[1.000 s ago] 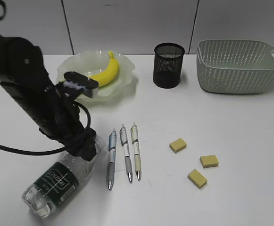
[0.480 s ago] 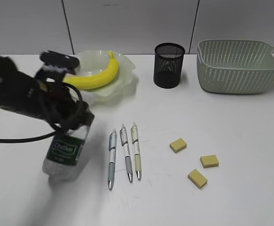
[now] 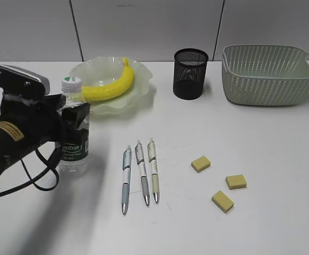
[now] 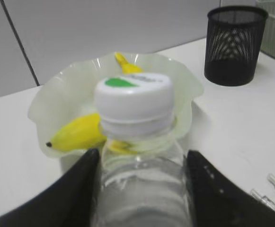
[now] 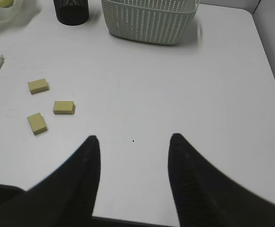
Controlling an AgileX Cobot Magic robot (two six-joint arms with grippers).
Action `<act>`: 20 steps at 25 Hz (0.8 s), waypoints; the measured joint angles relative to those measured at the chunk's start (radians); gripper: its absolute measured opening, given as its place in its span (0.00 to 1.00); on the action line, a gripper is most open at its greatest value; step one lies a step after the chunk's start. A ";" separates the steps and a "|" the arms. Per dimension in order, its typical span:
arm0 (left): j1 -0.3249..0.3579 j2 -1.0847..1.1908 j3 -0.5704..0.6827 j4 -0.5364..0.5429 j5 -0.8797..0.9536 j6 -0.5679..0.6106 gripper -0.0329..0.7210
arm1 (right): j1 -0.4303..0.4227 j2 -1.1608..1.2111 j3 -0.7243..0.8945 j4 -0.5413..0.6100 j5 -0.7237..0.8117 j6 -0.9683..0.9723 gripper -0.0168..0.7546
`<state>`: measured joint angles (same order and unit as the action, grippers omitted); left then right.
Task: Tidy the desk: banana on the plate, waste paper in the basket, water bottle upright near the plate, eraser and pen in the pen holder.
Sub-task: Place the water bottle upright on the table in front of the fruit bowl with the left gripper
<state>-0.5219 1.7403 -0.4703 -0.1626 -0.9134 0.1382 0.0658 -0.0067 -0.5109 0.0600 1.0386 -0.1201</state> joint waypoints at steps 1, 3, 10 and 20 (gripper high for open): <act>0.000 0.011 0.001 0.001 -0.015 -0.001 0.59 | 0.000 0.000 0.000 0.000 0.000 0.000 0.52; 0.000 0.020 0.001 -0.004 -0.034 -0.015 0.59 | 0.000 0.000 0.000 0.000 0.000 0.001 0.51; 0.000 0.011 0.001 -0.014 -0.043 -0.030 0.63 | 0.000 0.000 0.000 0.000 0.000 0.003 0.49; 0.000 -0.131 0.003 -0.015 -0.047 -0.031 0.67 | 0.000 0.000 0.000 0.000 0.000 0.003 0.48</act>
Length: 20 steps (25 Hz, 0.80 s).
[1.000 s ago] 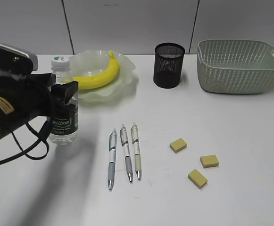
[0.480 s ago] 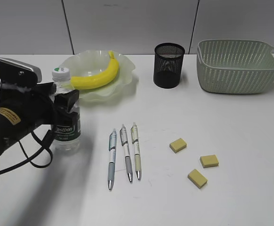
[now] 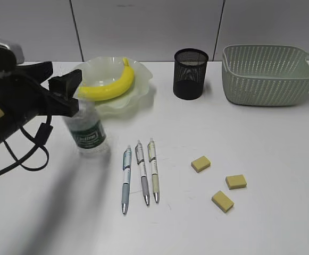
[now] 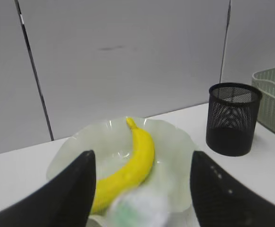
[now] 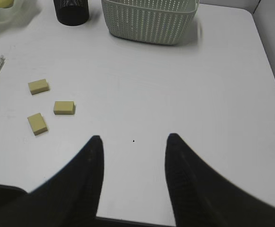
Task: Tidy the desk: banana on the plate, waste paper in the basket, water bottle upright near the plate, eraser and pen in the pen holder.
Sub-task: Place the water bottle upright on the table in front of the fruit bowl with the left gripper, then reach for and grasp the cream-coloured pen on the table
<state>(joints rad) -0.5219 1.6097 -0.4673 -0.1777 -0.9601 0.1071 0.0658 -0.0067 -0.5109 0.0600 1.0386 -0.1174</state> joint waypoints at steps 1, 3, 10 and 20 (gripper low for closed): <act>0.000 -0.008 -0.001 0.001 0.006 0.000 0.67 | 0.000 0.000 0.000 0.000 0.000 0.000 0.48; 0.000 -0.011 -0.001 0.005 0.050 -0.001 0.67 | 0.000 0.000 0.000 0.000 0.000 0.000 0.47; 0.000 -0.004 -0.001 0.024 0.066 -0.001 0.68 | 0.000 0.000 0.000 0.000 0.000 0.000 0.47; 0.044 -0.527 -0.064 0.077 1.034 -0.047 0.65 | 0.000 0.000 0.000 0.000 0.000 0.000 0.47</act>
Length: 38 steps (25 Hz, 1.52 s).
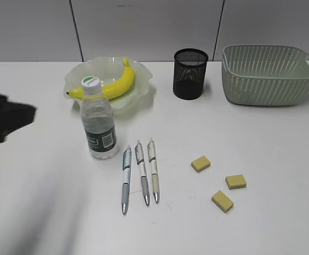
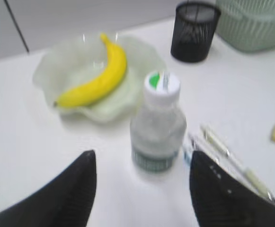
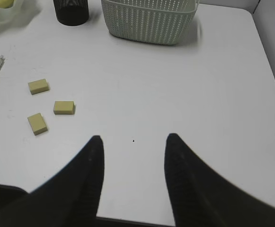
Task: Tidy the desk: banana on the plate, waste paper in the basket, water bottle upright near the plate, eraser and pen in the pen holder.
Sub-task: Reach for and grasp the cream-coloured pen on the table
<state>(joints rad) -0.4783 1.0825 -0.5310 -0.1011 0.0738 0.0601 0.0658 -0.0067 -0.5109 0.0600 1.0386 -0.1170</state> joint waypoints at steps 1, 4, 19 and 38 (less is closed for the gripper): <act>0.016 -0.089 -0.003 0.000 0.154 -0.001 0.63 | 0.000 0.000 0.000 0.000 0.000 0.000 0.47; 0.060 -0.401 -0.008 0.004 0.505 -0.005 0.57 | 0.000 0.000 0.000 0.007 0.000 0.000 0.47; 0.302 -1.020 -0.007 0.112 0.988 -0.093 0.52 | 0.000 0.358 -0.021 0.280 -0.207 -0.178 0.47; 0.319 -1.089 -0.007 0.095 0.982 -0.096 0.48 | 0.570 2.022 -0.805 0.095 -0.334 0.211 0.58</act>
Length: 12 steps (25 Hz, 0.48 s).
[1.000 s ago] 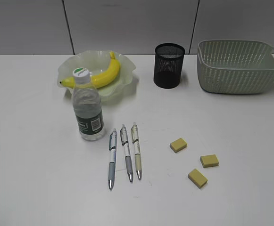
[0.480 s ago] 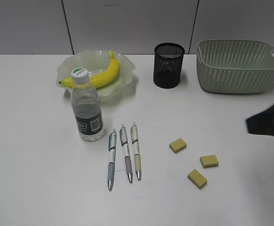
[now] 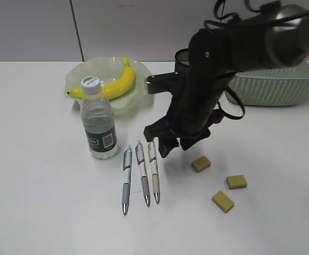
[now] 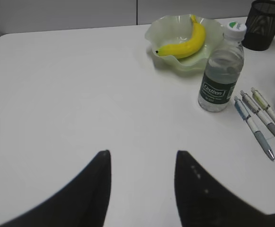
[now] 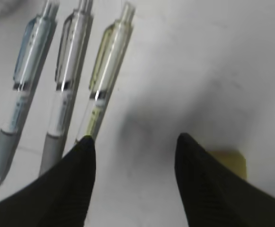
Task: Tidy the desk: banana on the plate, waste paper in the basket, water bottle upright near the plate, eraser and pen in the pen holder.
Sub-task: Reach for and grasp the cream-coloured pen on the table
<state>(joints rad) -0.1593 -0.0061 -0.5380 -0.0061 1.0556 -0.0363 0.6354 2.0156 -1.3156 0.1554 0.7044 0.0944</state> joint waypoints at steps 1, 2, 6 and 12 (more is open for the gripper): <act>0.000 0.000 0.000 0.000 0.000 0.000 0.48 | 0.003 0.043 -0.054 -0.003 0.019 0.006 0.58; 0.000 0.000 0.000 0.000 0.000 0.000 0.48 | 0.007 0.079 -0.098 -0.003 0.030 0.010 0.59; 0.000 0.000 0.000 0.000 0.000 -0.001 0.48 | 0.021 0.179 -0.258 0.000 0.075 0.028 0.59; 0.000 0.000 0.000 0.000 0.000 -0.002 0.47 | 0.021 0.280 -0.350 -0.018 0.119 0.067 0.54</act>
<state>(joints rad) -0.1593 -0.0061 -0.5380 -0.0061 1.0556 -0.0380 0.6563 2.2951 -1.6652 0.1370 0.8230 0.1614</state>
